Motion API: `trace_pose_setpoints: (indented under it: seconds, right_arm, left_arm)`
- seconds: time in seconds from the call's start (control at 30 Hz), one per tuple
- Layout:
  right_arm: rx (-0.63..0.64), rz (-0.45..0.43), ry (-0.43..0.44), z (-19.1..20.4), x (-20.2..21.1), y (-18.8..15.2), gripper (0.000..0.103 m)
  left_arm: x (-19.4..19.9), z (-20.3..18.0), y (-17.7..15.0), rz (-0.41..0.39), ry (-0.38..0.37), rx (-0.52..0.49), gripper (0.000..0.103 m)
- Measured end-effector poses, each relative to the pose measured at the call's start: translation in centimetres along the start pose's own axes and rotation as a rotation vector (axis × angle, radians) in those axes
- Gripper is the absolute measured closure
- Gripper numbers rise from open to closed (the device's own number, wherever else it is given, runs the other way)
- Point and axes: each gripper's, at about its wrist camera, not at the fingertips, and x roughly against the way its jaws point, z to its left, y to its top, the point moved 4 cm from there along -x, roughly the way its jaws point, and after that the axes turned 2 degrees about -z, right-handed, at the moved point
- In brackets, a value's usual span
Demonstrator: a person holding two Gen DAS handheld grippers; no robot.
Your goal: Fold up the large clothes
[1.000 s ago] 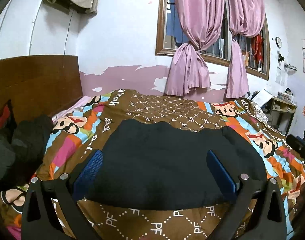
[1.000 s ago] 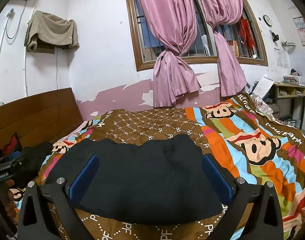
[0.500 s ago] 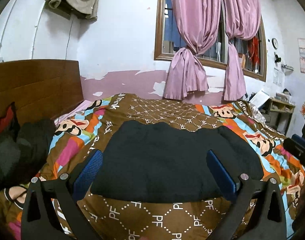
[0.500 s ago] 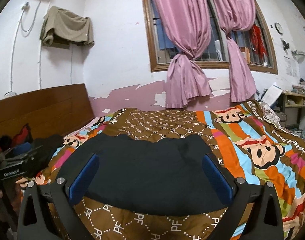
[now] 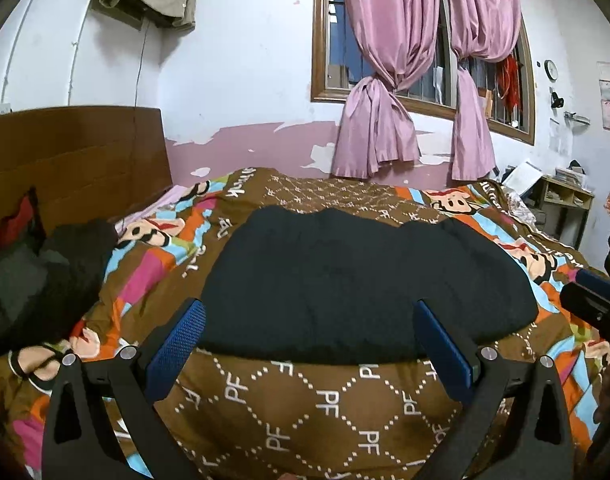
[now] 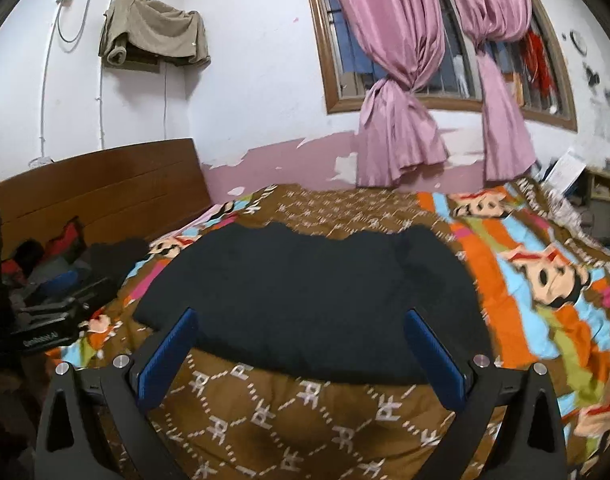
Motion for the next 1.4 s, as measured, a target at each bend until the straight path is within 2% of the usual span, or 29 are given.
trace_pose_setpoints:
  seconds: [0.17,0.3,0.57,0.9,1.4]
  right_arm:
    - [0.029,-0.002,-0.026,0.6,0.4,-1.5,0.0]
    - [0.05,0.024,-0.039,0.8,0.1,-2.8,0.0]
    - [-0.024,0.061,-0.046,-1.0,-0.5,-4.3,0.0]
    - [-0.003,0.101,-0.092,-1.3,-1.4,-5.7,0.0]
    - [0.001,0.1,-0.09,-1.3,-1.4,-5.6,0.0]
  left_arm:
    - [0.0,-0.6,-1.5,0.021,-0.037,0.007,0.001]
    - [0.0,-0.6,-2.1,0.026,-0.039,0.0,0.001]
    - [-0.8,-0.8,-3.7,0.055,-0.031,-0.016,0.001]
    - [-1.5,-1.0,-5.2,0.083,-0.027,-0.033,0.001]
    - [-1.6,-0.8,-5.6,0.089,-0.023,-0.027,0.001]
